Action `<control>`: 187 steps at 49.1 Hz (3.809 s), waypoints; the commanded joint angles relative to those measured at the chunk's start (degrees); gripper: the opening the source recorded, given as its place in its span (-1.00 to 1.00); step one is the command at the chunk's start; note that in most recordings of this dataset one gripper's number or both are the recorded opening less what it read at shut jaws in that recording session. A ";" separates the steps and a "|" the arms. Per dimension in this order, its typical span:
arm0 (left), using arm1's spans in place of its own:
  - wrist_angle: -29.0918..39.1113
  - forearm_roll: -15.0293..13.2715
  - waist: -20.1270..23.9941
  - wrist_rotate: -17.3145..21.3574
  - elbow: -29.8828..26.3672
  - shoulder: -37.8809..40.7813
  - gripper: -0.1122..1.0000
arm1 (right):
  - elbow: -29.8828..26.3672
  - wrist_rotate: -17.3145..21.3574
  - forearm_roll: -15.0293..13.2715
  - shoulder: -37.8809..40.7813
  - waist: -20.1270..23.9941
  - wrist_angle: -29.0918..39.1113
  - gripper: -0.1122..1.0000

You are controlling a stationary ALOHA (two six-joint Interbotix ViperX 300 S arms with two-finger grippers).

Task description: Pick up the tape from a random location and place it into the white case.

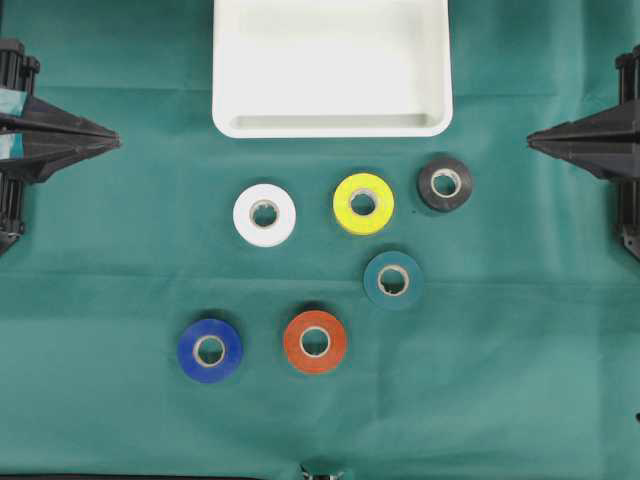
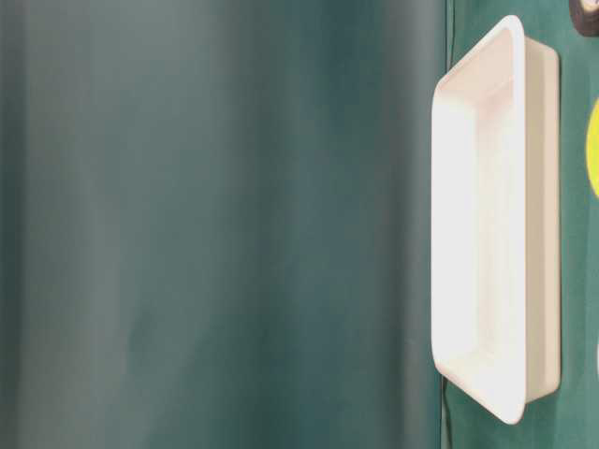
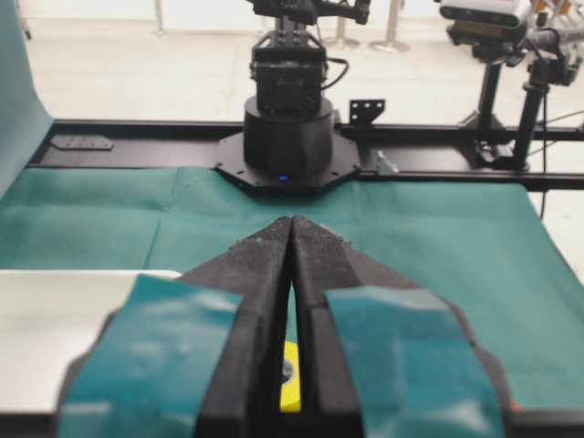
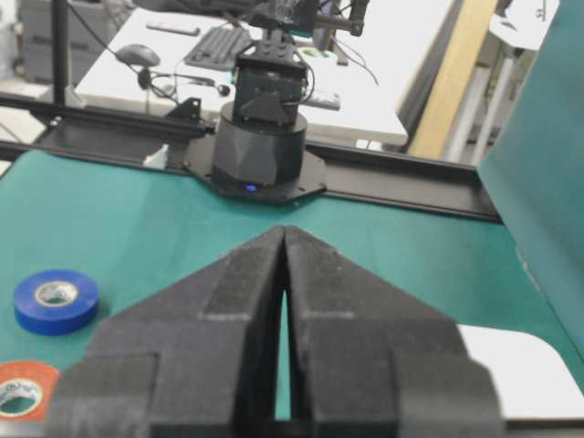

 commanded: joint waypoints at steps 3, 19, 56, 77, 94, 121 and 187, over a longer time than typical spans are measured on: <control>2.99 -0.09 0.09 0.53 -1.76 -0.18 -0.74 | -1.32 0.18 0.26 0.53 -0.53 0.88 -0.80; 4.75 -0.18 0.09 0.44 -2.11 0.18 -0.81 | -2.46 0.26 0.26 0.53 -0.70 4.83 -0.80; 5.10 -0.26 0.09 0.26 -2.11 0.70 0.80 | -2.29 1.49 0.26 0.79 -0.79 4.83 -0.52; 5.36 -0.26 0.09 0.18 -2.11 0.79 0.95 | -2.46 2.90 0.44 2.11 -2.81 5.01 0.80; 5.45 -0.26 -1.14 0.00 -2.55 0.79 0.95 | -2.46 2.81 0.35 2.11 -2.90 6.06 0.80; 5.45 -0.35 -13.18 -0.09 -2.64 0.79 0.95 | -2.64 2.81 0.26 2.11 -2.90 5.98 0.80; 4.66 -0.35 -14.41 0.62 -33.40 39.38 0.94 | -3.96 2.81 0.26 4.66 -2.90 6.06 0.79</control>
